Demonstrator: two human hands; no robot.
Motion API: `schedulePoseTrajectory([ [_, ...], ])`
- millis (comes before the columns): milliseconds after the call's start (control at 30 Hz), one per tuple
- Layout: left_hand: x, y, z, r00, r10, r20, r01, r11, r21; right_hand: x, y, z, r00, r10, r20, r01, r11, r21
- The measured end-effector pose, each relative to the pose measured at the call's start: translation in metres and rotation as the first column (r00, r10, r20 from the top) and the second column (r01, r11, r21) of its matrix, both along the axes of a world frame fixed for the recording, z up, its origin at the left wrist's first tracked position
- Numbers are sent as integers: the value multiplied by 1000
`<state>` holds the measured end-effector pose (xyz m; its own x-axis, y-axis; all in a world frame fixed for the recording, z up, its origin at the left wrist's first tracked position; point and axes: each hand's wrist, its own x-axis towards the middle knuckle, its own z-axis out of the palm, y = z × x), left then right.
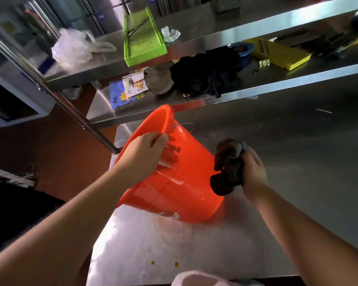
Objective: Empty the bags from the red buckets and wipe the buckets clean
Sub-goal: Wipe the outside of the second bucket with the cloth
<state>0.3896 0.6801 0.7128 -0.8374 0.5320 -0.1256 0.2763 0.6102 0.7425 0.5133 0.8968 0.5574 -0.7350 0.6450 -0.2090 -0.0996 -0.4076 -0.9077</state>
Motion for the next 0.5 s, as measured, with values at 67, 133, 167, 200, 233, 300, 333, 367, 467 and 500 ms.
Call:
schedulePoseTrajectory([
  [67, -5, -3, -1, 1000, 14, -19, -15, 1000, -23, -12, -11, -7, 974, -80, 213, 39, 980, 193],
  [133, -10, -6, -2, 1000, 29, 8, -29, 1000, -6, -22, -26, -12, 941, -81, 329, -36, 942, 335],
  [167, -12, -8, -2, 999, 32, -15, -33, 999, -14, -28, -33, -13, 937, -38, 346, -86, 938, 335],
  [200, -14, -10, -3, 998, 39, -59, -41, 999, -32, -33, -40, -14, 930, -14, 367, -124, 929, 349],
  [233, -16, -12, -3, 993, 51, -102, -55, 997, -44, -38, -45, -13, 926, -23, 378, -130, 918, 374],
  [300, -22, -15, -3, 984, 77, -159, -89, 994, -68, -48, -49, -8, 910, -77, 408, -122, 890, 439],
  [333, -24, -17, -3, 981, 87, -174, -102, 991, -84, -53, -53, -3, 898, -101, 428, -120, 880, 460],
  [367, -27, -19, -3, 979, 94, -181, -113, 989, -98, -58, -58, 5, 884, -114, 454, -129, 873, 470],
  [467, -35, -25, -3, 977, 109, -183, -130, 986, -105, -76, -83, 36, 881, -154, 446, -141, 816, 560],
  [500, -38, -26, -4, 977, 110, -184, -132, 985, -110, -82, -96, 49, 902, -162, 400, -127, 785, 606],
])
